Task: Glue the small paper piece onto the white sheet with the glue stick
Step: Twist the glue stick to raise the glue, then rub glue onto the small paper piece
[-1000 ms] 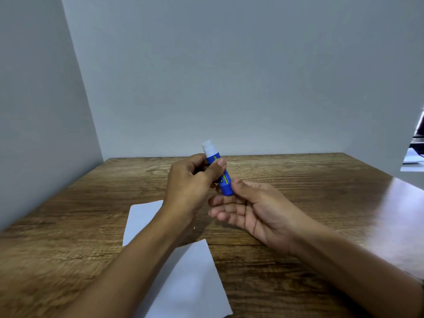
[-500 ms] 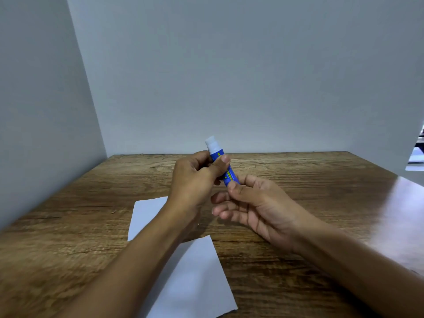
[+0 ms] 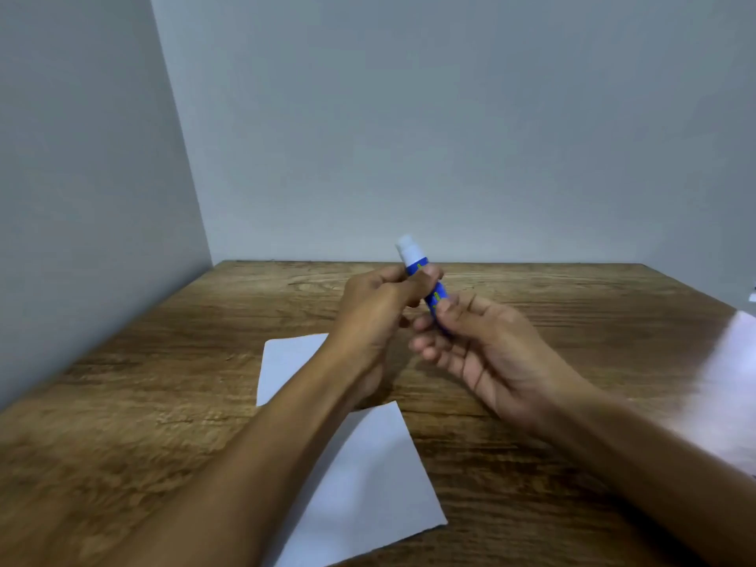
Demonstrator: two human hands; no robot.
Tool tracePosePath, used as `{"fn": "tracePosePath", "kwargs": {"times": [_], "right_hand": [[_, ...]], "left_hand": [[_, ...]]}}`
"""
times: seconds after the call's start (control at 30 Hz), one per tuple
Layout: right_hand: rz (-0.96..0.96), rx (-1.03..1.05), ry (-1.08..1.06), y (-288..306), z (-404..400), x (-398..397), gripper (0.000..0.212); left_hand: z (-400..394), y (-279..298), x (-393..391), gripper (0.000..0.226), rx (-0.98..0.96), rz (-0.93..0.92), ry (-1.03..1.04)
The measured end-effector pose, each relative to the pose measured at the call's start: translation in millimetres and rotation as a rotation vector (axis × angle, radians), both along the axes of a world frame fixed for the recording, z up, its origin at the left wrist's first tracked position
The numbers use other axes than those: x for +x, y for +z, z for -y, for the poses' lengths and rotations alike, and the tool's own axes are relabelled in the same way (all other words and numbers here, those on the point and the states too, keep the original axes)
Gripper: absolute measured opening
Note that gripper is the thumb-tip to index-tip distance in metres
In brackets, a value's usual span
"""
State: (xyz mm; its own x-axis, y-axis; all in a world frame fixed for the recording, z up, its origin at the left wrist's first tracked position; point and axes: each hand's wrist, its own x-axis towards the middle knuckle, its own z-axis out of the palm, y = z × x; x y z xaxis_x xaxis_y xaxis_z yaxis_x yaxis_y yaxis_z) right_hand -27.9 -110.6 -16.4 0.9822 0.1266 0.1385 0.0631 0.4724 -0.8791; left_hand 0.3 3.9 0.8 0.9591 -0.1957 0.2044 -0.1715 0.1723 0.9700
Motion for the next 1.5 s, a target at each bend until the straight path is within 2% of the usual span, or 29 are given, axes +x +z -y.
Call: {"fn": "tracePosePath", "kwargs": {"times": [0.1, 0.17, 0.27, 0.33, 0.4, 0.47, 0.53, 0.6, 0.7, 0.77, 0.83, 1.0, 1.13, 1.23, 1.5], "right_hand": [[0.010, 0.082, -0.074, 4.5, -0.6, 0.3, 0.015], [0.001, 0.106, -0.124, 7.0, 1.9, 1.7, 0.003], [0.003, 0.090, -0.214, 13.5, 10.0, 2.4, 0.006], [0.010, 0.059, -0.263, 17.3, 14.7, 1.5, 0.007], [0.018, 0.034, -0.290, 18.5, 17.1, 0.7, 0.009], [0.030, 0.009, -0.302, 18.8, 17.7, 0.5, 0.009], [0.040, -0.011, -0.315, 19.1, 17.7, 1.1, 0.010], [0.058, -0.004, -0.335, 20.1, 18.6, 2.1, 0.010], [0.098, -0.024, -0.375, 22.3, 23.4, 3.8, 0.010], [0.152, -0.181, -0.409, 24.3, 27.4, 3.8, 0.008], [0.226, -0.418, -0.435, 26.3, 29.0, 4.2, 0.009], [0.274, -0.781, -0.446, 28.5, 23.3, 23.5, 0.011], [0.298, -1.045, -0.471, 28.9, 14.6, 43.7, 0.023], [0.306, -1.126, -0.481, 26.4, 11.3, 56.0, 0.030], [0.296, -1.193, -0.522, 23.6, 11.4, 68.4, 0.032]], "left_hand": [[0.2, 0.8, -5.7, 0.021, 0.036, -0.064, -0.181], [-4.3, 4.7, -6.0, 0.026, 0.189, -0.036, -0.232], [-21.3, 13.1, 3.3, 0.018, 0.642, 0.166, -0.017], [-38.0, 14.1, 9.9, 0.028, 1.146, 0.318, 0.203], [-53.5, 12.1, 11.7, 0.036, 1.541, 0.297, 0.240], [-62.3, 9.3, 12.7, 0.037, 1.683, 0.184, 0.179], [-62.6, 6.6, 14.1, 0.036, 1.723, 0.170, 0.153], [-57.1, 4.1, 15.9, 0.033, 1.738, 0.254, 0.170], [-43.2, -5.6, 16.6, 0.036, 1.611, 0.359, 0.152], [-32.1, -12.3, 15.4, 0.038, 1.472, 0.370, 0.119], [-22.6, -17.1, 13.6, 0.042, 1.419, 0.366, 0.086], [-18.6, -21.4, 15.8, 0.043, 1.445, 0.460, 0.066], [-20.4, -22.8, 17.0, 0.046, 1.480, 0.542, 0.022], [-20.4, -22.5, 18.0, 0.048, 1.506, 0.575, 0.006], [-18.4, -21.0, 20.5, 0.048, 1.525, 0.590, -0.022]]}}
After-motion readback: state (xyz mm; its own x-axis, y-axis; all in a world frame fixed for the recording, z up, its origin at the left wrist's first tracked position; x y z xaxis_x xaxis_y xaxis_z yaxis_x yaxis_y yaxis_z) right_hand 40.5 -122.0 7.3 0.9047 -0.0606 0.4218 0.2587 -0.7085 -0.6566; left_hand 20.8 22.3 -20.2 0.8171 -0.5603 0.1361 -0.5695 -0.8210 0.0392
